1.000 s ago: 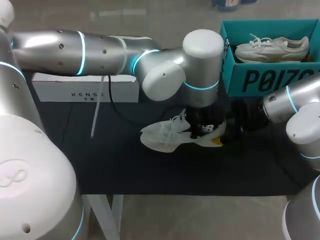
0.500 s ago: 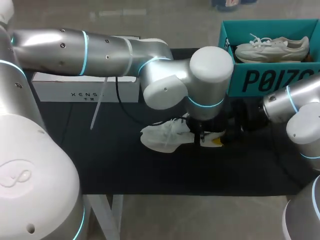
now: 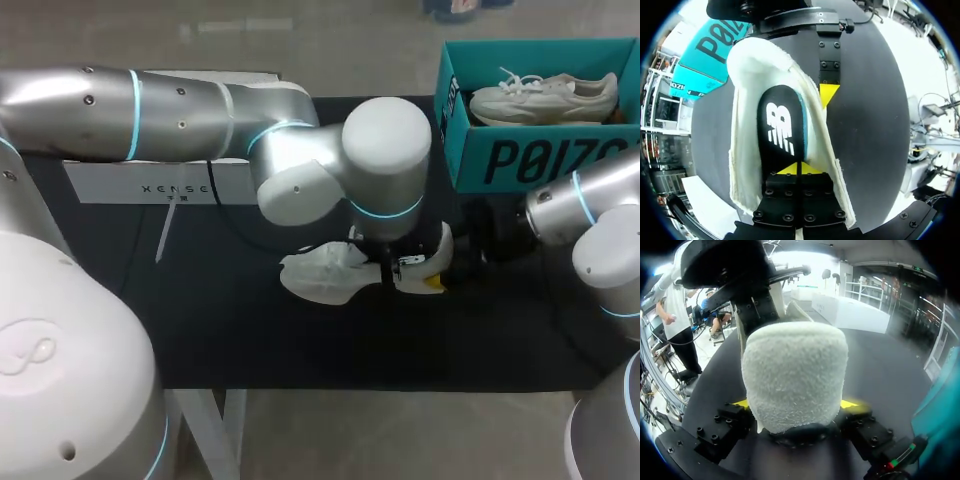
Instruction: Take the shoe out of the shoebox, open the shoe tongue, remove and reinsert the insole, then place the shoe into the shoebox
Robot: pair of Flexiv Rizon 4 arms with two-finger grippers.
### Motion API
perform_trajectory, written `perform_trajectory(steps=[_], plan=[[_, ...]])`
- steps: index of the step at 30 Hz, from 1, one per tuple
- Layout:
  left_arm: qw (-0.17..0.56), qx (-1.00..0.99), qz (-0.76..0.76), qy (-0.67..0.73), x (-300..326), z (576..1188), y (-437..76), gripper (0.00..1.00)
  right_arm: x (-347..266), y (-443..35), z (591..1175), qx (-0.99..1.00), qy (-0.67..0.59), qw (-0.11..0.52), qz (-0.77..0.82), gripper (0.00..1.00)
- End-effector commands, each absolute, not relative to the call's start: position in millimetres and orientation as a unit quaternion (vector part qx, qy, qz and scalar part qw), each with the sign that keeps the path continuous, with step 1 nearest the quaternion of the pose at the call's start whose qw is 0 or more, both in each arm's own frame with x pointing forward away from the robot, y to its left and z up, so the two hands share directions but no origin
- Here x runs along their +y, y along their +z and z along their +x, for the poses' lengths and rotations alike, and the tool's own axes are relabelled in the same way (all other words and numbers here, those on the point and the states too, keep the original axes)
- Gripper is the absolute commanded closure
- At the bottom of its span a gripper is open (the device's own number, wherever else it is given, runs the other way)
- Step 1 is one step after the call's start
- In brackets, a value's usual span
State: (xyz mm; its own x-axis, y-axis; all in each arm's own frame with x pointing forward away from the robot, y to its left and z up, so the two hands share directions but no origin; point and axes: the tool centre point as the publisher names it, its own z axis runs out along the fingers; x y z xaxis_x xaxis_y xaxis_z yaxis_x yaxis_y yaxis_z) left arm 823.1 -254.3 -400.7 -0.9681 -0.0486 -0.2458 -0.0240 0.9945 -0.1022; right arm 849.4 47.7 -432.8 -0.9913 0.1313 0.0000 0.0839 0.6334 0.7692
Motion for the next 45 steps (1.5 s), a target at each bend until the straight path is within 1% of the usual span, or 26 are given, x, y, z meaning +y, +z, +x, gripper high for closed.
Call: perform_trajectory(steps=[1,9,12,23,35,42,45], plan=[[0.116,0.989,-0.014,-0.093,-234,822,-390,1.0,49,-437,853,0.904,0.422,0.028,0.061,1.0],[0.109,0.982,-0.012,-0.152,-227,825,-377,1.0,49,-437,853,0.904,0.422,0.028,0.061,1.0],[0.109,0.983,-0.008,-0.148,-229,826,-375,1.0,49,-437,853,0.904,0.422,0.028,0.061,1.0],[0.054,0.98,0.045,-0.185,-261,822,-357,1.0,49,-437,853,0.904,0.422,0.028,0.061,1.0],[-0.006,0.984,0.074,-0.161,-279,844,-388,1.0,49,-437,853,0.904,0.422,0.028,0.061,1.0],[-0.058,0.985,0.092,-0.13,-282,833,-396,1.0,49,-437,853,0.904,0.422,0.028,0.061,1.0],[-0.067,0.987,0.096,-0.114,-283,828,-399,1.0,49,-437,853,0.904,0.422,0.028,0.061,1.0]])
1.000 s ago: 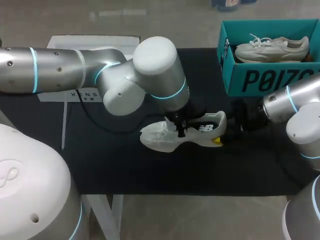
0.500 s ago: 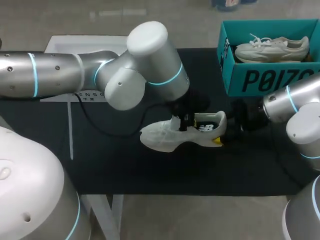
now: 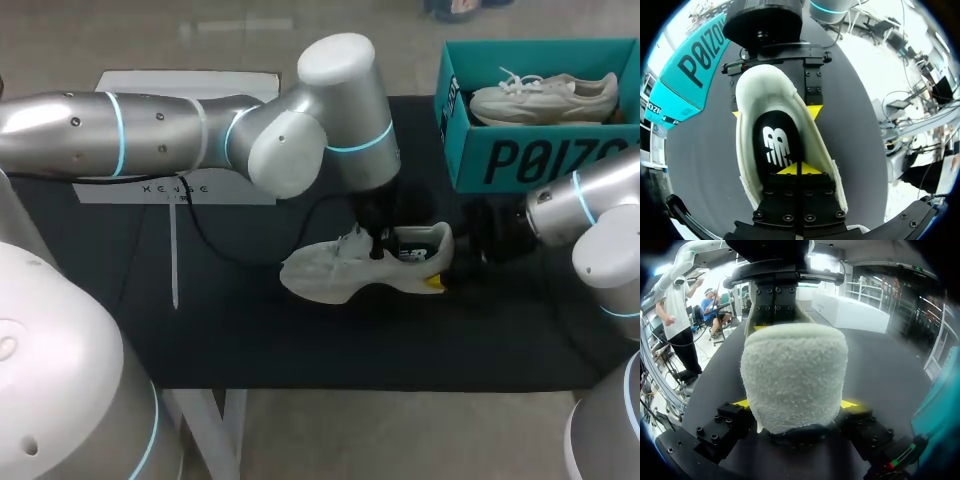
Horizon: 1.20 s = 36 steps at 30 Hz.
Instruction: Take the shoe out of the shoebox, open the shoe tongue, remove and reinsert the insole, then place the shoe into the shoebox
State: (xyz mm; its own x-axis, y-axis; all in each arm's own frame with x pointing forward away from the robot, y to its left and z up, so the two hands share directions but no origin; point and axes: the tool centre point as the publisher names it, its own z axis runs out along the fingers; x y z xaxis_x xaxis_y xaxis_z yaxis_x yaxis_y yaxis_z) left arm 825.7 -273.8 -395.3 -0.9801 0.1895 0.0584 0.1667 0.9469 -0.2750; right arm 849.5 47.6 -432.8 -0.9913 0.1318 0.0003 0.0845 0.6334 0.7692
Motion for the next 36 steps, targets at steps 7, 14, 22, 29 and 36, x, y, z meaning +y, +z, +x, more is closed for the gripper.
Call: perform_trajectory(steps=[7,14,22,29,36], plan=[[0.069,-0.989,-0.092,0.091,-277,818,-405,1.0,49,-437,853,0.904,0.422,0.028,0.061,1.0],[0.063,-0.991,-0.095,0.065,-267,811,-406,1.0,49,-437,853,0.904,0.422,0.028,0.061,1.0],[0.083,-0.99,-0.106,0.041,-264,798,-406,1.0,49,-437,853,0.904,0.422,0.028,0.061,1.0],[0.095,-0.989,-0.108,0.028,-262,796,-412,0.71,49,-437,853,0.904,0.422,0.028,0.061,1.0],[0.102,-0.989,-0.103,0.016,-263,796,-419,0.65,49,-437,853,0.904,0.422,0.028,0.061,1.0]])
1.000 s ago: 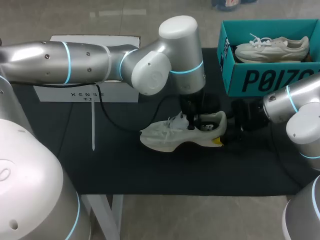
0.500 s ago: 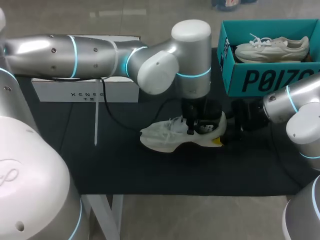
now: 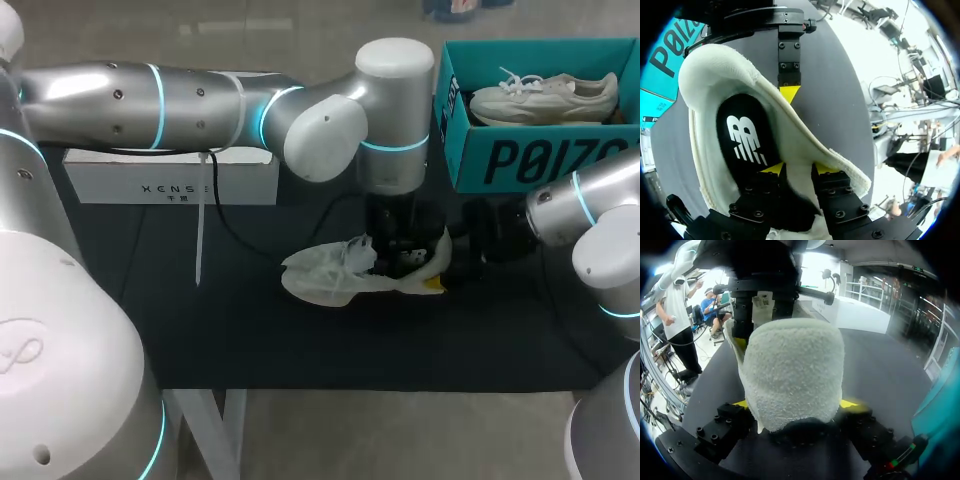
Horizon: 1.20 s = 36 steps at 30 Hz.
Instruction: Take the shoe out of the shoebox, open the shoe tongue, remove and reinsert the insole, then place the shoe into the shoebox
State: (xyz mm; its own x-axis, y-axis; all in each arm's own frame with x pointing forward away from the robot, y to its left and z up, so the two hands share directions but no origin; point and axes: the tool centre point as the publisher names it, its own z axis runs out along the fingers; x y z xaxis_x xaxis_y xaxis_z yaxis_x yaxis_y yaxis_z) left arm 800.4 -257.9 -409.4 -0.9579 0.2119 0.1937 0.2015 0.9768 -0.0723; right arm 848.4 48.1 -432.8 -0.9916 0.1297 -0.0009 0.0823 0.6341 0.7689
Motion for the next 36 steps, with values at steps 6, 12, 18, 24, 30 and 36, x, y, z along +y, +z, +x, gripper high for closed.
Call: perform_trajectory(steps=[6,12,18,24,30,36], plan=[[0.077,-0.992,-0.097,0.003,-264,798,-427,0.62,49,-437,853,0.904,0.422,0.028,0.061,1.0],[0.04,-0.996,-0.075,0.008,-263,803,-434,0.62,49,-437,853,0.904,0.422,0.028,0.061,1.0],[0.038,-0.997,-0.058,0.021,-258,808,-428,0.64,49,-437,853,0.904,0.422,0.028,0.061,1.0],[0.03,-0.998,-0.061,0.016,-259,815,-422,0.64,49,-437,853,0.904,0.422,0.028,0.061,1.0],[0.02,-0.998,-0.066,-0.008,-264,810,-435,0.58,49,-437,853,0.904,0.422,0.028,0.061,1.0],[0.023,-0.998,-0.053,-0.016,-264,807,-446,0.41,49,-437,853,0.904,0.422,0.028,0.061,1.0]])
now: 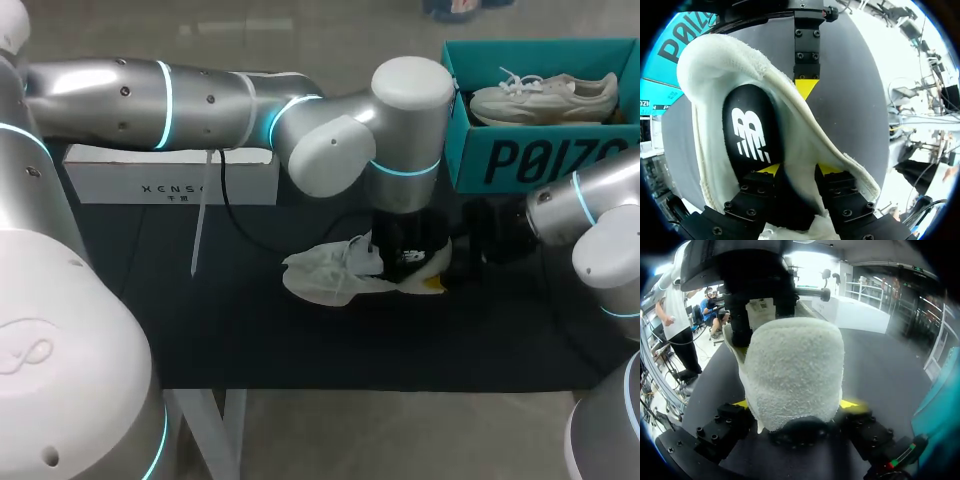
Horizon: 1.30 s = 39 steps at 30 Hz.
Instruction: Take the shoe out of the shoebox, open the shoe tongue, remove and reinsert the insole, then place the shoe into the shoebox
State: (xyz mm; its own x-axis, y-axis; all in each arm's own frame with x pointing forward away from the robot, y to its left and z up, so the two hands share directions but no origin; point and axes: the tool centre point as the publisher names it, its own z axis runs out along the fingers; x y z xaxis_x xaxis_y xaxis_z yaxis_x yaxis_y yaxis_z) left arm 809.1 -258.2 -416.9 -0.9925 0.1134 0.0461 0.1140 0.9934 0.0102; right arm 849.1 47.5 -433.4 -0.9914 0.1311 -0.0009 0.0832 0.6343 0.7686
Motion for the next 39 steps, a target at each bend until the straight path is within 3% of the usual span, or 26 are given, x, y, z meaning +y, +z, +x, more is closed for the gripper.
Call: perform_trajectory(steps=[1,5,8,13,20,39], plan=[[0.021,-0.998,-0.05,-0.02,-264,807,-447,0.41,49,-437,853,0.904,0.422,0.028,0.061,1.0],[0.001,-0.999,-0.036,-0.032,-263,811,-450,0.57,49,-437,853,0.904,0.422,0.028,0.061,1.0],[-0.025,-0.998,-0.024,-0.043,-263,813,-451,0.77,49,-437,853,0.904,0.422,0.028,0.061,1.0],[-0.04,-0.998,-0.019,-0.041,-263,815,-452,1.0,49,-437,853,0.904,0.422,0.028,0.061,1.0],[-0.047,-0.998,-0.009,-0.045,-264,814,-458,1.0,49,-437,853,0.904,0.422,0.028,0.061,1.0],[-0.082,-0.993,0.058,0.063,-232,810,-397,1.0,49,-437,853,0.904,0.422,0.028,0.061,1.0]])
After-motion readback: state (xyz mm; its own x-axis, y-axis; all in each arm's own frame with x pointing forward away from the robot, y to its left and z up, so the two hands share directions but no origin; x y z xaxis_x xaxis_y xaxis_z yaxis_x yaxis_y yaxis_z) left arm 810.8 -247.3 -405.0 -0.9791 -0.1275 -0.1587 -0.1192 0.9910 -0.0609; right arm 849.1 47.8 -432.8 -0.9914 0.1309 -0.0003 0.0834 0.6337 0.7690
